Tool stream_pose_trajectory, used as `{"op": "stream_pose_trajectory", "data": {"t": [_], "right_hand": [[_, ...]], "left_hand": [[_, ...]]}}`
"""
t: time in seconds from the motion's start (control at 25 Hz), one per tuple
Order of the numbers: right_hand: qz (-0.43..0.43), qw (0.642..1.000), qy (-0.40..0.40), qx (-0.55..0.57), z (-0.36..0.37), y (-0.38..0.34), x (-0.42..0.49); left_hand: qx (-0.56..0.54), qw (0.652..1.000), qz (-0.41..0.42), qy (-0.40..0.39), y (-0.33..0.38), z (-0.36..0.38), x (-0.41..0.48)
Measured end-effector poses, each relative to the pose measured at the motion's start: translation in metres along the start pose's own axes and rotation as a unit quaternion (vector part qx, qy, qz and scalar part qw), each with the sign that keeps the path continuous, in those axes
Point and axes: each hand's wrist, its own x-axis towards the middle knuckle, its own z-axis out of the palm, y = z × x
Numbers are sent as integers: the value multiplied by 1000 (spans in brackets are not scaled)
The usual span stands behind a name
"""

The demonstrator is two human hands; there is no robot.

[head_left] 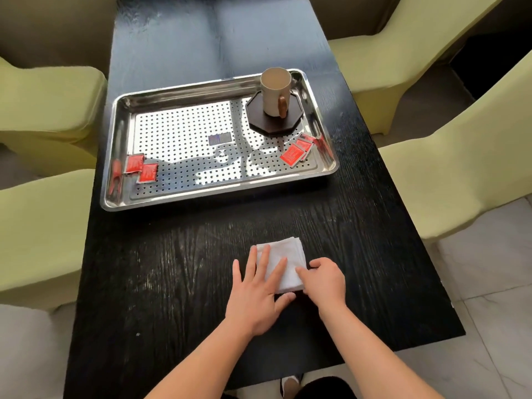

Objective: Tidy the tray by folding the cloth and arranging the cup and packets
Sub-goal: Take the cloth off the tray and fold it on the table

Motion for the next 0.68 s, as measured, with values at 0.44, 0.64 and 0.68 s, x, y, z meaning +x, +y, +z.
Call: {"op": "stream_pose_trajectory", "data": {"t": [0.44,0.64,0.68], "right_hand": [[-40,996,-82,18,8,-21,-5],[0,988,-92,126,9,-22,-2],[17,984,-102,147,6,-22,-2]], "left_hand": [[13,951,-305,40,-136,-23,-25],[-55,920,-381,73,-166,-13,-6],[-51,919,-381,89,-165,-9,-6]]}}
